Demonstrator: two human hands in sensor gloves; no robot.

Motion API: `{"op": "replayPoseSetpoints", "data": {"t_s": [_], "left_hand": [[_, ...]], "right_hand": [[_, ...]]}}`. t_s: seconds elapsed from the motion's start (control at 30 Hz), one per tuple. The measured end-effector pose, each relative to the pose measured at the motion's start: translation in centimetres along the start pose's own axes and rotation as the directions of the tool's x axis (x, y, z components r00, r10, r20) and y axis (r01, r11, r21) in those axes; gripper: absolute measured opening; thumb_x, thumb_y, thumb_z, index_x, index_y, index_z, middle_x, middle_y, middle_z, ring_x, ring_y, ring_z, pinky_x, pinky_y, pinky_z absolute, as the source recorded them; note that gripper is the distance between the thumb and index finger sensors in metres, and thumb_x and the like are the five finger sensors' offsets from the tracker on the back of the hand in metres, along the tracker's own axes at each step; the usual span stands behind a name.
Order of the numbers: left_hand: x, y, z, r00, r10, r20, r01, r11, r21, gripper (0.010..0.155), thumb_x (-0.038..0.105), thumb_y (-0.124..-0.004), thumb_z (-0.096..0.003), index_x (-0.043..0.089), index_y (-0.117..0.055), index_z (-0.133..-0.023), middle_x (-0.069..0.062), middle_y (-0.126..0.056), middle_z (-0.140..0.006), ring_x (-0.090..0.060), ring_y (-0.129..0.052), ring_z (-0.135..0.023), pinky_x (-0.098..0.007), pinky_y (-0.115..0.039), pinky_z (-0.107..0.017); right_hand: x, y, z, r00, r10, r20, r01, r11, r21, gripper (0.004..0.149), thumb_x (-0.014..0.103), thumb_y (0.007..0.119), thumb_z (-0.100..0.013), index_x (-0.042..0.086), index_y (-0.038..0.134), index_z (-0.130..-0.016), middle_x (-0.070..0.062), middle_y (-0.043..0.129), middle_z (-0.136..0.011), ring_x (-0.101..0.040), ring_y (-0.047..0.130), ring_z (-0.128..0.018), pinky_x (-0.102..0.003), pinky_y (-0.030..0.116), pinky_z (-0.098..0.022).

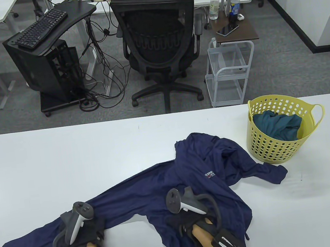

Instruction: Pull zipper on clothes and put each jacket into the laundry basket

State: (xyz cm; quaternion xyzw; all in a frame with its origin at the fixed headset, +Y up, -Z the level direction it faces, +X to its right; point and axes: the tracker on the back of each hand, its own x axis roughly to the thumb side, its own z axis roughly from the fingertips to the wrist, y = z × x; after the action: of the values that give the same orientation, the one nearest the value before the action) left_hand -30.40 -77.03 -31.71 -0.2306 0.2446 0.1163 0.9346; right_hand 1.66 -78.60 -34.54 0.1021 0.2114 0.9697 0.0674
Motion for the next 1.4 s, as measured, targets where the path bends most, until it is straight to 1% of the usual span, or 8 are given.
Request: {"op": "replayPoseSetpoints", "data": {"t_s": [0.23,0.4,0.5,0.9,1.03,1.23,1.33,1.4], "left_hand": [[7.4,1.5,5.4,0.963,0.002,0.271,-0.047,0.986,0.161,0.07,0.068,-0.057,-0.0409,0.053,-0.037,-0.106,0.006,-0.03,-0.124,-0.041,-0.029,-0.11,-0.065,-0.043,-0.073],[13.0,0.0,8.2,0.89,-0.072,0.45,-0.013,0.983,0.183,0.069,0.068,-0.057,-0.0409,0.053,-0.042,-0.106,0.007,-0.04,-0.124,-0.038,-0.035,-0.112,-0.064,-0.046,-0.073],[14.5,-1.6,8.9,0.869,-0.134,0.476,0.014,0.969,0.247,0.068,0.069,-0.058,-0.0406,0.053,-0.044,-0.106,0.007,-0.044,-0.123,-0.037,-0.038,-0.112,-0.064,-0.048,-0.072],[14.9,-4.7,9.1,0.791,-0.284,0.542,0.156,0.95,0.269,0.063,0.066,-0.06,-0.04,0.059,-0.049,-0.101,0.018,-0.044,-0.122,-0.033,-0.032,-0.112,-0.064,-0.043,-0.074],[15.4,-6.0,8.8,0.78,-0.269,0.565,0.197,0.963,0.186,0.061,0.066,-0.057,-0.0401,0.061,-0.05,-0.1,0.019,-0.043,-0.122,-0.032,-0.026,-0.112,-0.065,-0.035,-0.074],[16.5,-6.0,10.6,0.772,-0.29,0.565,0.17,0.952,0.256,0.062,0.067,-0.058,-0.0402,0.058,-0.052,-0.102,0.018,-0.046,-0.122,-0.032,-0.028,-0.112,-0.066,-0.034,-0.074],[17.2,-6.2,11.4,0.763,-0.281,0.583,0.163,0.955,0.246,0.063,0.067,-0.058,-0.0403,0.057,-0.051,-0.102,0.018,-0.047,-0.122,-0.032,-0.029,-0.113,-0.066,-0.035,-0.074],[17.9,-6.8,11.8,0.755,-0.268,0.598,0.16,0.96,0.228,0.063,0.067,-0.057,-0.0403,0.058,-0.05,-0.103,0.018,-0.046,-0.122,-0.032,-0.029,-0.113,-0.066,-0.035,-0.074]], "right_hand": [[-2.6,-6.4,3.7,0.988,-0.152,0.01,0.151,0.97,-0.189,0.069,0.057,0.071,-0.048,0.034,0.05,-0.11,0.001,0.037,-0.124,-0.045,0.036,-0.111,-0.065,0.042,-0.075],[-9.2,-10.7,7.3,0.93,-0.365,-0.039,0.313,0.845,-0.435,0.057,0.045,0.075,-0.052,0.033,0.065,-0.106,-0.001,0.051,-0.122,-0.047,0.046,-0.109,-0.066,0.046,-0.074],[-12.8,-11.4,7.7,0.933,-0.331,-0.145,0.206,0.816,-0.54,0.062,0.038,0.081,-0.051,0.034,0.057,-0.108,-0.001,0.047,-0.121,-0.045,0.047,-0.108,-0.066,0.046,-0.074],[-13.8,-9.6,0.8,0.871,0.272,-0.41,-0.43,0.824,-0.368,0.092,0.038,0.094,-0.043,0.05,0.028,-0.105,0.01,0.002,-0.118,-0.037,0.017,-0.112,-0.064,0.031,-0.079],[-14.1,-8.7,0.8,0.881,0.262,-0.395,-0.44,0.762,-0.475,0.038,0.048,0.093,-0.038,0.047,0.086,-0.076,0.013,0.042,-0.12,-0.036,0.025,-0.111,-0.062,0.036,-0.079],[-14.2,-8.1,5.3,0.948,0.168,-0.271,-0.3,0.758,-0.579,0.038,0.05,0.091,-0.04,0.04,0.085,-0.076,0.018,0.092,-0.094,-0.036,0.063,-0.107,-0.063,0.052,-0.075],[-14.7,-8.1,6.1,0.951,0.102,-0.291,-0.265,0.752,-0.604,0.041,0.047,0.092,-0.041,0.039,0.083,-0.081,0.014,0.091,-0.096,-0.035,0.068,-0.105,-0.064,0.053,-0.074],[-14.9,-8.4,5.8,0.925,0.105,-0.365,-0.324,0.719,-0.615,0.068,0.049,0.094,-0.04,0.04,0.064,-0.099,0.012,0.07,-0.11,-0.035,0.06,-0.109,-0.063,0.051,-0.076]]}}
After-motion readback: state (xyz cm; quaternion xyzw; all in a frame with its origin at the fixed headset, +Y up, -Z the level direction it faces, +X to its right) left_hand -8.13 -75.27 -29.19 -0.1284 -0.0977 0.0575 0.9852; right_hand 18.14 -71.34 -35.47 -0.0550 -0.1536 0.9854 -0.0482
